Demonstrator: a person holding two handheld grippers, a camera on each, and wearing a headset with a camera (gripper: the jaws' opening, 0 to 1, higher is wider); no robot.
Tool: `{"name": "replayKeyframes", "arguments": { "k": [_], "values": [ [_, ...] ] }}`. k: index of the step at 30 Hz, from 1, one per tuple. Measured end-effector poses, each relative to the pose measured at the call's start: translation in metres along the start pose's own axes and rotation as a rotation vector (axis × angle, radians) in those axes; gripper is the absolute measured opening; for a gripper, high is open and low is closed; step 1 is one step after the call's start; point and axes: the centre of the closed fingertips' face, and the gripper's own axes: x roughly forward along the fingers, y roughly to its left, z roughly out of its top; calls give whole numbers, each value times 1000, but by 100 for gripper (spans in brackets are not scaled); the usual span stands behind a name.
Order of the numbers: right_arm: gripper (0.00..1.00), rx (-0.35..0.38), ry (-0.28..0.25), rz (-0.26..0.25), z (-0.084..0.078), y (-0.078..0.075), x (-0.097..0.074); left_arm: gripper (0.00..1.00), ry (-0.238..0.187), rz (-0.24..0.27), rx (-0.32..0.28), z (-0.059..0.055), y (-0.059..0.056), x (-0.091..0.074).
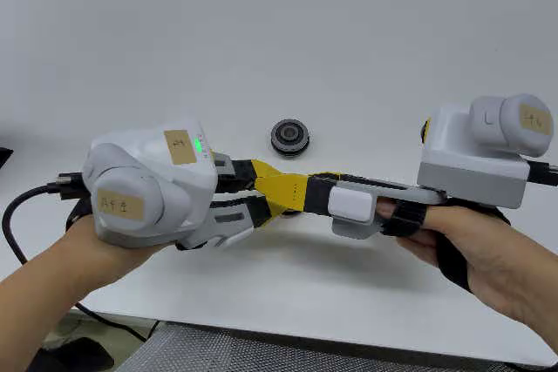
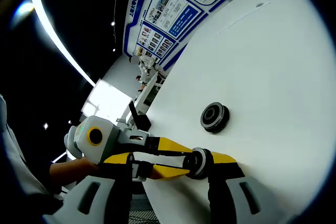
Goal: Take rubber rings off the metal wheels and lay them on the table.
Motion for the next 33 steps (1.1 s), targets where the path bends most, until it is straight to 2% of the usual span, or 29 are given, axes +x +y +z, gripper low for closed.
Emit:
{"name": "replayKeyframes", "arguments": {
  "k": [12, 25, 33],
  "values": [
    [54, 24, 40, 17, -9, -3, -9, 12, 1, -2, 1, 0, 0, 0],
    [49, 110, -8, 45, -13, -4, -14, 12, 1, -4, -5, 0, 1, 0],
    [47, 117, -25, 47, -11, -4, -16, 12, 1, -3, -7, 0, 1, 0]
  ]
}}
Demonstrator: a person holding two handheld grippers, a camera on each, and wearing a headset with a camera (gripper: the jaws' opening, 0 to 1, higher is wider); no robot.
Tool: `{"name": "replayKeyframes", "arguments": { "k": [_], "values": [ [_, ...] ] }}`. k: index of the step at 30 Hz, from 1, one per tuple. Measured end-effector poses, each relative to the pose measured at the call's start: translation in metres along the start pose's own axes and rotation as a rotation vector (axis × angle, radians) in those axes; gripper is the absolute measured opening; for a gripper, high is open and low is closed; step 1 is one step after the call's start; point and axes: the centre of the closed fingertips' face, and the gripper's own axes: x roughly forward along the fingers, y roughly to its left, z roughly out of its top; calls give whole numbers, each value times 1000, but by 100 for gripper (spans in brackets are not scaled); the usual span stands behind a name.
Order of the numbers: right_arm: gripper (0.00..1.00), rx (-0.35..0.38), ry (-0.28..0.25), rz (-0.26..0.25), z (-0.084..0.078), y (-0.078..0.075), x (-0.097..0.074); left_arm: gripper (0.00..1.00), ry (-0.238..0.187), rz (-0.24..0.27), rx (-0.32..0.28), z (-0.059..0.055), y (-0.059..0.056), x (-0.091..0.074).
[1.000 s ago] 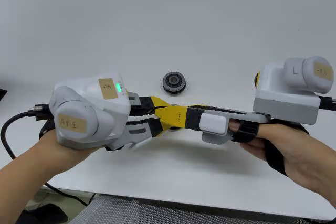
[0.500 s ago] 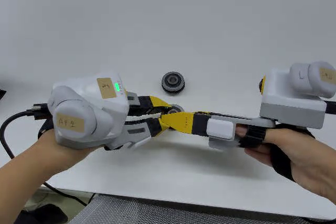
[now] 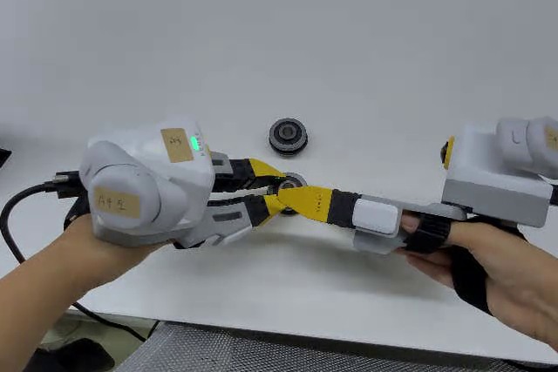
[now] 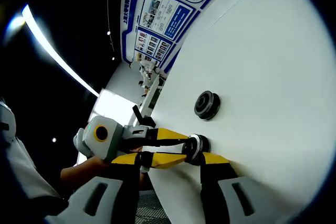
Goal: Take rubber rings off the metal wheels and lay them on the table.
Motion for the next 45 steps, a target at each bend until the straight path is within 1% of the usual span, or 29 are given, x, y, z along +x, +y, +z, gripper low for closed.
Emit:
{"name": "replayKeyframes", "arguments": {
  "k": [10, 14, 16, 19, 20, 23, 26, 30, 35, 39, 45],
  "values": [
    [47, -6, -3, -1, 0, 1, -1, 12, 2, 1, 0, 0, 0, 0],
    [44, 9, -31, 18, 6, 5, -3, 12, 1, 1, 1, 0, 0, 0],
    [44, 16, -33, 22, 7, 6, -2, 12, 1, 0, 1, 0, 0, 0],
    [45, -11, -31, 7, 7, 5, 0, 12, 2, 0, 2, 0, 0, 0],
    [46, -19, -48, 2, 10, 4, 0, 12, 3, 0, 2, 0, 0, 0],
    [53, -39, -52, -19, 12, 0, 2, 12, 2, 0, 2, 0, 0, 0],
    [57, -46, -64, -34, 15, -4, 3, 12, 2, -2, 2, 0, 0, 0],
    [60, -56, -55, -30, 15, -3, 8, 12, 2, -2, 2, 0, 0, -1],
    [60, -67, -29, -23, 10, -1, 13, 12, 2, -1, 1, 0, 0, -1],
    [61, -75, -20, -30, 9, -2, 13, 12, 2, 0, 1, 0, 0, -1],
    [60, -68, -14, -19, 8, 1, 10, 12, 2, 0, 0, 0, 0, -1]
  ]
}}
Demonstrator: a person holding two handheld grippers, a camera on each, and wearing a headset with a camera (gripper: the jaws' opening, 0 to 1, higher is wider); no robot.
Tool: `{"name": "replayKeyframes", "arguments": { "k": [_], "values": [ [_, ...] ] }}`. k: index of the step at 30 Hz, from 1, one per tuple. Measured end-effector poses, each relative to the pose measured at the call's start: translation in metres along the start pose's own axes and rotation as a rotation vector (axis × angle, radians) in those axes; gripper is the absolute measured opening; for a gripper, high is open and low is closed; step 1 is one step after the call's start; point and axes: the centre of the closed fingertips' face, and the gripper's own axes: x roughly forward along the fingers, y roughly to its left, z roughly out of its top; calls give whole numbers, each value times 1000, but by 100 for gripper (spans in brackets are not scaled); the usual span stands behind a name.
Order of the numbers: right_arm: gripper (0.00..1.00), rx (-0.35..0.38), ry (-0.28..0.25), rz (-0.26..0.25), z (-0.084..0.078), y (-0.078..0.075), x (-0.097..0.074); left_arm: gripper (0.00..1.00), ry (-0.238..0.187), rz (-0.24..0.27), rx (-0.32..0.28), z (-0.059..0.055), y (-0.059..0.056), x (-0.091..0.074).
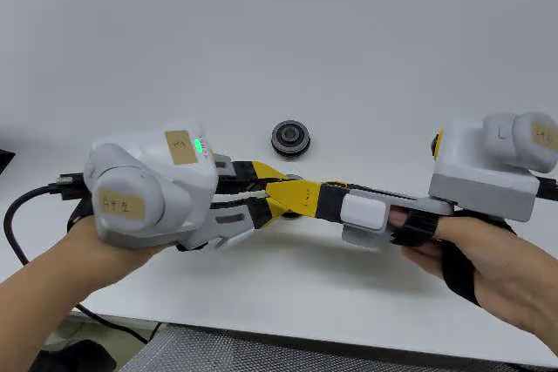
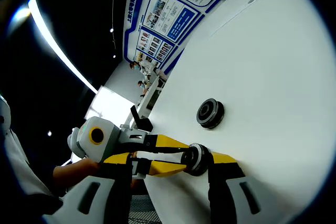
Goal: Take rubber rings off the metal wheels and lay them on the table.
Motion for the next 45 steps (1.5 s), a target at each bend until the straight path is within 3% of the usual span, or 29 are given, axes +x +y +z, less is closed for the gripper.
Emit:
{"name": "replayKeyframes", "arguments": {
  "k": [45],
  "values": [
    [57, 25, 6, 1, -5, 2, -6, 12, 3, 2, 1, 0, 0, 0]
  ]
}}
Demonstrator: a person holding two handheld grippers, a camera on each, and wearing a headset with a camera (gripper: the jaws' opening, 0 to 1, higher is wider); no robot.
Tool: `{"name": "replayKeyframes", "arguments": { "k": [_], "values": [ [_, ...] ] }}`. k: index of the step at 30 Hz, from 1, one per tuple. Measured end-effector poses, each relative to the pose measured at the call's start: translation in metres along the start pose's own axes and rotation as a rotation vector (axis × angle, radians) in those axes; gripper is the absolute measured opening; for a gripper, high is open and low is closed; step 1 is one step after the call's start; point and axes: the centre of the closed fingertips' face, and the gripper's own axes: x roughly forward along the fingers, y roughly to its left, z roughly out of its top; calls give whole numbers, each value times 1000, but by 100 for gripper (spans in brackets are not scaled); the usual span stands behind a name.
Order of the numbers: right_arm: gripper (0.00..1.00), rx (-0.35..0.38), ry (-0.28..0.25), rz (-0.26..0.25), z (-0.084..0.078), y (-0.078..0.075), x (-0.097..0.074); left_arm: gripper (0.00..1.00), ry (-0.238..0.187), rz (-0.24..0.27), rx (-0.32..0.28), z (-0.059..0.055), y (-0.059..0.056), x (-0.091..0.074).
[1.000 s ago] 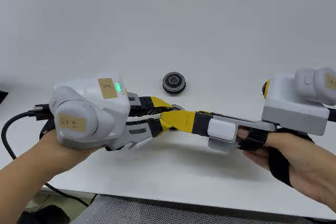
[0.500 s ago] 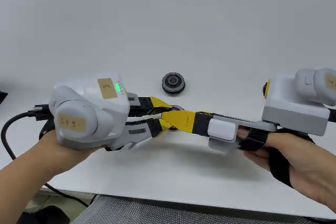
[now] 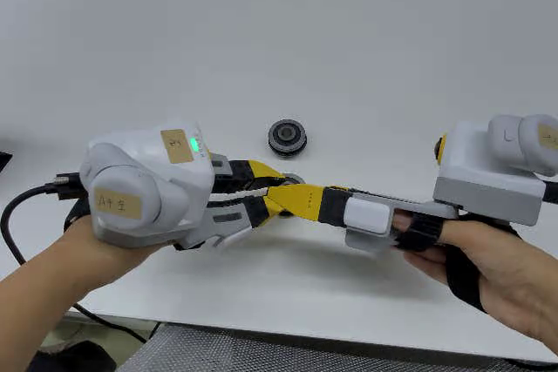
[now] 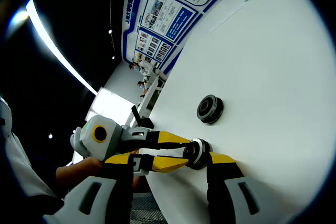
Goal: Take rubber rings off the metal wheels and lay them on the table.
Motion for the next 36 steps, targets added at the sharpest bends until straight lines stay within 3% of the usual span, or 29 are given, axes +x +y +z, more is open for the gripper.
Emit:
{"name": "replayKeyframes", "arguments": {
  "k": [11, 20, 27, 36],
  "values": [
    [61, -10, -11, -10, 2, 5, 9, 12, 21, 4, -1, -3, 6, -3],
    [61, -17, -30, -16, 7, 3, 12, 11, 27, 0, -2, -2, 4, -3],
    [66, -44, -8, -10, 5, 6, 12, 11, 28, 1, -9, -2, 4, -3],
    [64, -23, -4, -7, 6, 5, 9, 11, 32, 0, -4, -2, 4, -3]
  ]
}}
